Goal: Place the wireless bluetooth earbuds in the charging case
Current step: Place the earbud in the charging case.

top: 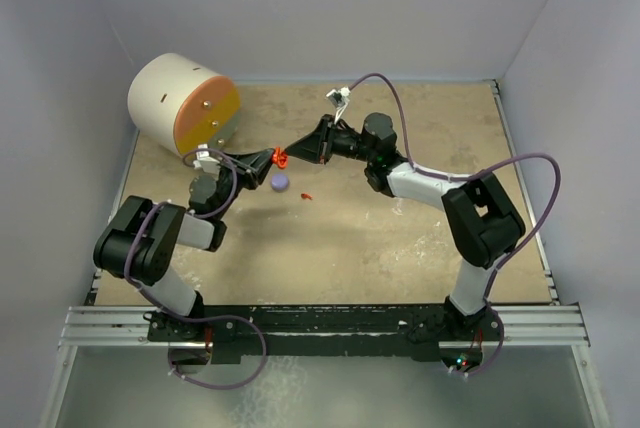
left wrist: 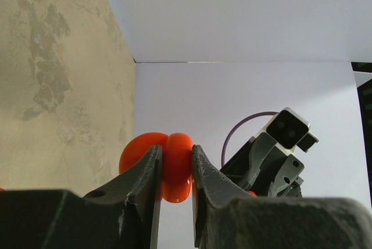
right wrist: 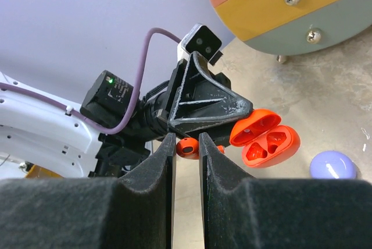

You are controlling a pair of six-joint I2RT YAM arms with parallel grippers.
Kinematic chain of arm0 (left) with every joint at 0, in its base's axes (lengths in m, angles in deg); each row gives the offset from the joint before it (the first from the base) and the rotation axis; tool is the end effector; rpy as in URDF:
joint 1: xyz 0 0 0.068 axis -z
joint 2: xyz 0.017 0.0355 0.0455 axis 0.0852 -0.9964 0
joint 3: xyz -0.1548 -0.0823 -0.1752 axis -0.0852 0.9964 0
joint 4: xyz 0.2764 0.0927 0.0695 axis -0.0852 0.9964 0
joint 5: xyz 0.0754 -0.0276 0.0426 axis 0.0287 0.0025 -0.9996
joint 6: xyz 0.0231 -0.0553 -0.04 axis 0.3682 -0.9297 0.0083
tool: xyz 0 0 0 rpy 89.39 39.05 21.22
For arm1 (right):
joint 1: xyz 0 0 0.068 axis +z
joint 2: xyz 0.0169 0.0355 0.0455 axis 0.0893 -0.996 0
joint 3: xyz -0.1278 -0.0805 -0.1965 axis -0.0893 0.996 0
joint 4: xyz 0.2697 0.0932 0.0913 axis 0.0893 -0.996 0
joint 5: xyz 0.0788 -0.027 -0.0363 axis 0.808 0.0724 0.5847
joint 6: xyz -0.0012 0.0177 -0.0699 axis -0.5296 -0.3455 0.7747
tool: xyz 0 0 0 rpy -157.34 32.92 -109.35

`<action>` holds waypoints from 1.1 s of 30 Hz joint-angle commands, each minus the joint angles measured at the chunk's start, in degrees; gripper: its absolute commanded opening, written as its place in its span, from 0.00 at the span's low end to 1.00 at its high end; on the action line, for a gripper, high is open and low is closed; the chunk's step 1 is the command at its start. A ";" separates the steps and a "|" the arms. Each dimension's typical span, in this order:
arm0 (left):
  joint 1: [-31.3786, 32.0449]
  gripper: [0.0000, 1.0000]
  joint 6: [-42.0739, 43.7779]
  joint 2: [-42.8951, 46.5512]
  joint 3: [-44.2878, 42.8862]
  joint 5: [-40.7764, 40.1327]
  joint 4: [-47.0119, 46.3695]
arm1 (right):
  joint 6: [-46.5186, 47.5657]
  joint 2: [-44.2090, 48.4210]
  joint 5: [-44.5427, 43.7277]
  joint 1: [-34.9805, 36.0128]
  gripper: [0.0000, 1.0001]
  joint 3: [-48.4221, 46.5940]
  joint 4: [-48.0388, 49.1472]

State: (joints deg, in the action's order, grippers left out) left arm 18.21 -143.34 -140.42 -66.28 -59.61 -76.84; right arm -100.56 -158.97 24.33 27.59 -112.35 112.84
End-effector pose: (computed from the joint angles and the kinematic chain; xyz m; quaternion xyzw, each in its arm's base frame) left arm 0.2968 -0.0848 0.1077 -0.3702 0.5710 -0.6345 0.3665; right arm 0.3552 0.2751 0.2312 -0.1983 0.6188 0.6386 0.4122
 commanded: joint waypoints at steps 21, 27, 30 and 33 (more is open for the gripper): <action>2.06 0.00 -3.93 -3.12 -2.47 0.17 -9.26 | -6.51 -3.04 2.88 -1.86 0.00 -1.49 7.69; 2.15 0.00 -4.28 -3.38 -2.78 0.70 -9.88 | -6.68 -3.41 3.13 -1.95 0.00 -1.57 7.78; 2.15 0.00 -4.29 -3.38 -2.77 0.90 -9.99 | -6.72 -3.56 3.13 -2.03 0.00 -1.57 7.75; 2.23 0.00 -4.33 -3.53 -2.74 1.00 -10.04 | -6.83 -3.74 3.13 -2.11 0.00 -1.58 7.73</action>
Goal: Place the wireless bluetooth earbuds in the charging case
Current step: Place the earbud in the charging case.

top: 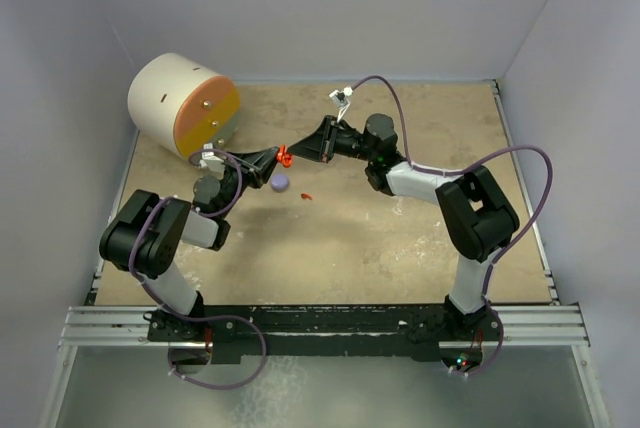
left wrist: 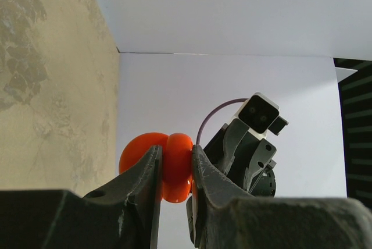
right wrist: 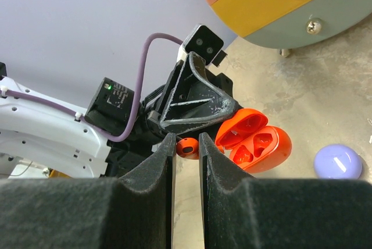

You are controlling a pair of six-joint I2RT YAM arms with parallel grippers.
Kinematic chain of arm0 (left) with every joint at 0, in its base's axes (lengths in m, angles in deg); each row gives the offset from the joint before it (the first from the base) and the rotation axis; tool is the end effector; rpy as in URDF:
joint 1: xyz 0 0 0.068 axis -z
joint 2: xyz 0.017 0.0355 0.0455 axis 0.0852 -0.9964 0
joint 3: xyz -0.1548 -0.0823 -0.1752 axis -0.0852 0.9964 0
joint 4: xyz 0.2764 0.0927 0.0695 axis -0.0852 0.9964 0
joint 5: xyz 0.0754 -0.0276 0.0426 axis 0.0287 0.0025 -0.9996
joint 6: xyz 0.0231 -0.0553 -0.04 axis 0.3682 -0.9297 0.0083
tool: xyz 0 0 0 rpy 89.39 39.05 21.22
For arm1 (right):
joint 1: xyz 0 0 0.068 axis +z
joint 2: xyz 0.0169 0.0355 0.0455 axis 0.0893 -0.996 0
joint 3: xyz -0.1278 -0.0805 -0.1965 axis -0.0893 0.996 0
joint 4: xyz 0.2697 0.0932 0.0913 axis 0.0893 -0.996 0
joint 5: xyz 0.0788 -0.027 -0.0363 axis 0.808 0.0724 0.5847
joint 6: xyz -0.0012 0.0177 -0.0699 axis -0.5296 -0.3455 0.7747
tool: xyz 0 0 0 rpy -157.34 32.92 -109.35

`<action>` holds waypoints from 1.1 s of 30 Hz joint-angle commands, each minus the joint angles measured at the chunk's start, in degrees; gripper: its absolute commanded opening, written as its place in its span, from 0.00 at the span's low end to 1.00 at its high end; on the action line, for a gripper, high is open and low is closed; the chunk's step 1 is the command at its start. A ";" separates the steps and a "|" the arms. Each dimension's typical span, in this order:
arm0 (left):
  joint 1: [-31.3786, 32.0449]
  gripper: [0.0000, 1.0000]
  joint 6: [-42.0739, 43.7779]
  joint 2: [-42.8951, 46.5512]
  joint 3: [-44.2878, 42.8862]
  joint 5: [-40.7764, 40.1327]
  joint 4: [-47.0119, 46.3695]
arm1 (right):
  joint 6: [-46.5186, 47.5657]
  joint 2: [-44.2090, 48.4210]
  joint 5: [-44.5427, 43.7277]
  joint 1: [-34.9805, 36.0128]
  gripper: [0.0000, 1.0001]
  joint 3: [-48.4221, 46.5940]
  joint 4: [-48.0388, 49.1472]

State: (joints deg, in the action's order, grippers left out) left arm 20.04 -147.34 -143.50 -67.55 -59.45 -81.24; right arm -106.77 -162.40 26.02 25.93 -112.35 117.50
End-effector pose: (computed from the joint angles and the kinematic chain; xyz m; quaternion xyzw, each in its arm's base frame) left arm 0.2979 -0.0954 0.1082 -0.3678 0.5532 -0.6642 0.3429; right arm 0.3651 0.2675 0.2146 -0.1705 0.6226 0.6600 0.3843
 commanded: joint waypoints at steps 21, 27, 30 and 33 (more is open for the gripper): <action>0.84 0.00 -0.46 -1.12 -1.86 1.89 -6.92 | -1.41 -1.70 2.28 -0.84 0.00 -1.14 4.15; 0.93 0.00 -0.57 -1.22 -2.29 2.10 -7.15 | -1.48 -2.00 2.48 -0.90 0.00 -0.83 4.27; 0.93 0.00 -0.60 -1.11 -2.26 2.25 -7.34 | -1.61 -2.13 2.43 -0.99 0.00 -0.71 4.45; 0.97 0.00 -0.56 -0.94 -2.20 2.35 -7.45 | -1.87 -2.29 2.50 -1.07 0.00 -0.54 4.85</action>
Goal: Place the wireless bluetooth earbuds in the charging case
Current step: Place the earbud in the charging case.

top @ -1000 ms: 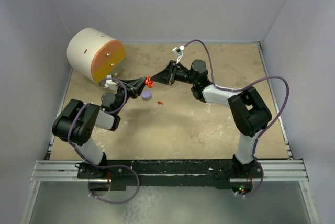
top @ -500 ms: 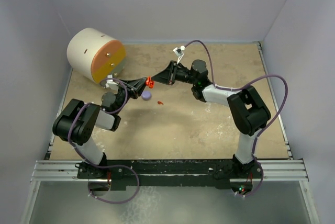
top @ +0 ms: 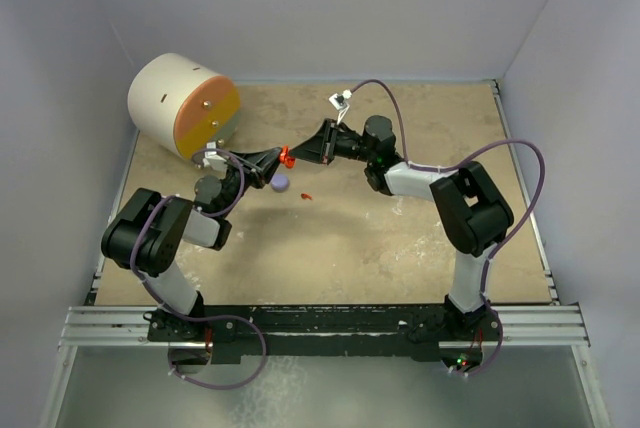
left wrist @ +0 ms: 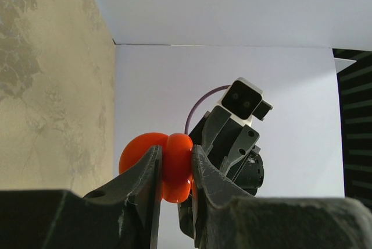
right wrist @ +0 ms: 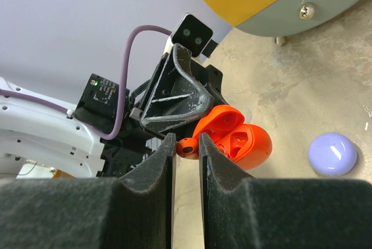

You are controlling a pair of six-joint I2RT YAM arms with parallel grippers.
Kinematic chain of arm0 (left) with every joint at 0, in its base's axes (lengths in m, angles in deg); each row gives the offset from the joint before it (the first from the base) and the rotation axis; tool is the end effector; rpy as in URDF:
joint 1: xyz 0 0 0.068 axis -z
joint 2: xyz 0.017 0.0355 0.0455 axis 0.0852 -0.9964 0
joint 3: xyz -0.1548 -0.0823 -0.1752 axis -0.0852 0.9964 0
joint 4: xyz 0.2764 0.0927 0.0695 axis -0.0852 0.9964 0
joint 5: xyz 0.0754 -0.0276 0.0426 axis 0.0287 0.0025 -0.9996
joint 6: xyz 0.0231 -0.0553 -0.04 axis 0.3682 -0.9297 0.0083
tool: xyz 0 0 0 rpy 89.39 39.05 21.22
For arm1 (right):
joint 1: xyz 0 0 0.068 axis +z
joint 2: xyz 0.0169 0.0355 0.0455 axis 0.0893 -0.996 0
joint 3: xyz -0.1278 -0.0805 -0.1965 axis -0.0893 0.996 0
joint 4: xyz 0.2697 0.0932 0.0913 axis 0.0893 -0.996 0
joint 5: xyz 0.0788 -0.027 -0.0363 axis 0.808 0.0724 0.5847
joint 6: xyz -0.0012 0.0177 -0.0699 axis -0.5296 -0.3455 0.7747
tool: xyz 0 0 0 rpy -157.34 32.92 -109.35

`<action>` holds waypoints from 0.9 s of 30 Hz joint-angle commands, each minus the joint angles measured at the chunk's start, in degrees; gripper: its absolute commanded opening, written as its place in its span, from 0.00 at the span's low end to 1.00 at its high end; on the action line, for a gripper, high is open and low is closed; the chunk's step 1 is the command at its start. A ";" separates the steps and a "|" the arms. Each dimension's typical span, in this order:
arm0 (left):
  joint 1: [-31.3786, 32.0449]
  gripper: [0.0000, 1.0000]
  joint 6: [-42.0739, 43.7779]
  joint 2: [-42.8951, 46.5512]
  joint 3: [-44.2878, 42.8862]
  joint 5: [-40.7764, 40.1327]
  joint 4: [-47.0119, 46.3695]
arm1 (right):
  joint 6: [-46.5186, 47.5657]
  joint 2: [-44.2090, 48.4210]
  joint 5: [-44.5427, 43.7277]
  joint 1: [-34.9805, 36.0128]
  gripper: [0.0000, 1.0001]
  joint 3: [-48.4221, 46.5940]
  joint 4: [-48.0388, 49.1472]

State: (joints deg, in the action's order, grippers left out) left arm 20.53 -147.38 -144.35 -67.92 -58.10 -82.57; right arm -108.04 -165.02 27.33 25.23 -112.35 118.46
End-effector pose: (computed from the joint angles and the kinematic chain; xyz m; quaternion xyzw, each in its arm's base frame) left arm 0.2974 -0.0995 0.1086 -0.3542 0.5559 -0.6727 0.3360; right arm 0.3704 0.2653 0.1965 -0.1629 0.6341 0.6620 0.3650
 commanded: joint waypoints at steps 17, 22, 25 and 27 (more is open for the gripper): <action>0.53 0.00 -0.76 -0.10 -1.45 1.33 -7.82 | -1.86 -0.05 1.76 -1.08 0.00 0.70 5.19; 0.53 0.00 -0.70 -0.31 -1.54 1.34 -8.87 | -2.52 -0.24 2.11 -1.21 0.00 1.18 5.95; 0.57 0.00 -0.68 -0.60 -1.70 1.47 -9.48 | -2.88 -0.52 2.37 -1.17 0.00 1.28 6.47; 0.62 0.00 -0.73 -0.76 -1.71 1.60 -9.81 | -3.27 -0.65 2.67 -1.17 0.00 1.32 6.85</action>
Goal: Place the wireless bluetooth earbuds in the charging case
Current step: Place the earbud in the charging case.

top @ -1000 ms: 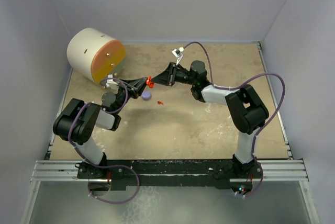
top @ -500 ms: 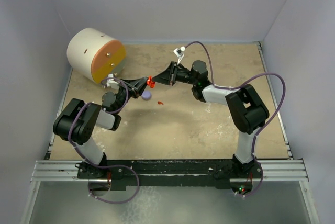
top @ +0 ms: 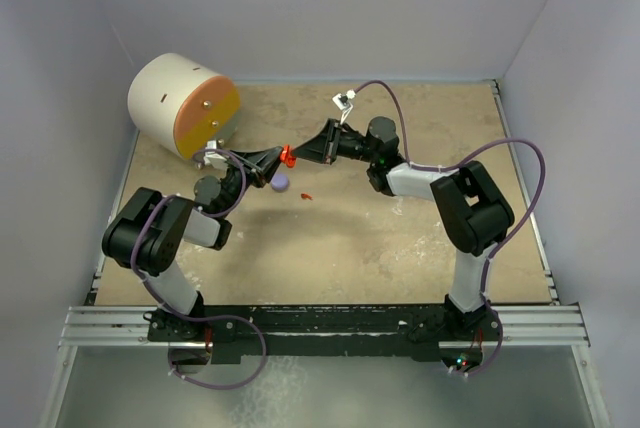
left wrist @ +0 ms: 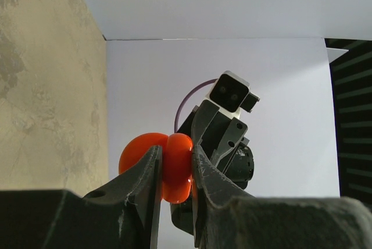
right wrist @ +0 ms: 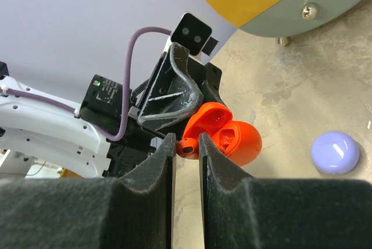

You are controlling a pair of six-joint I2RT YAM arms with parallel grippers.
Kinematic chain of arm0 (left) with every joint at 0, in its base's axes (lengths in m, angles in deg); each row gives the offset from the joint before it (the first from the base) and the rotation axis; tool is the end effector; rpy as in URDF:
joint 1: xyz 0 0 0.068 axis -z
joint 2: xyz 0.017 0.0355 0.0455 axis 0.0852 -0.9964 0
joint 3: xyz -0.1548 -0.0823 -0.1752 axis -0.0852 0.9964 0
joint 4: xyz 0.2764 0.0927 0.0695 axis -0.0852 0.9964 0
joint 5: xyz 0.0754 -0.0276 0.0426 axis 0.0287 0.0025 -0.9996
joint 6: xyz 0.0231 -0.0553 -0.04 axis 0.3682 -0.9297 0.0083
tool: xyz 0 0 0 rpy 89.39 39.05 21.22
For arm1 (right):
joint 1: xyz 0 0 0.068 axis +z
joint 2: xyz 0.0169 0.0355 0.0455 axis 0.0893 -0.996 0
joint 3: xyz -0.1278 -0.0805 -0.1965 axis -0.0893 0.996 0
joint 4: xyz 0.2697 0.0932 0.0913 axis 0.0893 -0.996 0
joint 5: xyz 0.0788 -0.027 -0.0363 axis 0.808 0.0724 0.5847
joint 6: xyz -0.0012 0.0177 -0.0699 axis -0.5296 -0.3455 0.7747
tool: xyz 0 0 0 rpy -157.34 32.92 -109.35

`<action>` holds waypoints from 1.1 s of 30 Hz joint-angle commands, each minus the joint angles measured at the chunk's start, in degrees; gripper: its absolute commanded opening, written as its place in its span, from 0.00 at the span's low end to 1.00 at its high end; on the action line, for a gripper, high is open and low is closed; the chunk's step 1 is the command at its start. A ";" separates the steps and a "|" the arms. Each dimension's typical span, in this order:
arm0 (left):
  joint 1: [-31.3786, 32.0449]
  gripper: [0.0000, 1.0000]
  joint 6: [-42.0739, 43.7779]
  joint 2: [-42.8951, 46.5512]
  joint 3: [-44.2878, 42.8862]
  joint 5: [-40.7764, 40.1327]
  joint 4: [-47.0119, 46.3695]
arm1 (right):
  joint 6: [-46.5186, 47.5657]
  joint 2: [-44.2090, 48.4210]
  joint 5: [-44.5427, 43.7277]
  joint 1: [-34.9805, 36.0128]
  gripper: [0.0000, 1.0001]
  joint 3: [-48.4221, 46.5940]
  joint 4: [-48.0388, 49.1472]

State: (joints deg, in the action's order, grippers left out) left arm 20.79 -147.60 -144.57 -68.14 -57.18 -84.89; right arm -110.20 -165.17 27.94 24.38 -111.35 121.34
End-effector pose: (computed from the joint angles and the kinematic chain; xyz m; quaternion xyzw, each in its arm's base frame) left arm 0.2965 -0.1017 0.1137 -0.3376 0.5492 -0.6860 0.3373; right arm 0.3706 0.2582 0.1948 -0.1563 0.6281 0.6700 0.3636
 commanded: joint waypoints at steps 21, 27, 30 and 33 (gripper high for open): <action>0.62 0.00 -0.64 -0.51 -2.11 1.62 -10.04 | -2.35 -1.71 2.51 -0.76 0.01 -0.29 2.90; 0.62 0.00 -0.65 -0.38 -2.11 1.74 -9.95 | -2.45 -1.89 2.51 -0.97 0.05 -0.39 2.11; 0.70 0.00 -0.58 -0.30 -2.12 1.72 -9.89 | -2.44 -1.97 2.43 -1.03 0.07 -0.34 1.54; 0.67 0.00 -0.58 -0.26 -2.02 1.64 -9.80 | -2.44 -1.98 2.43 -1.17 0.08 -0.22 1.17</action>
State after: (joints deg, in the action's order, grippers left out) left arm 21.09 -147.76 -145.79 -68.25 -56.00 -85.94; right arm -112.87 -166.68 28.99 23.68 -111.11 122.68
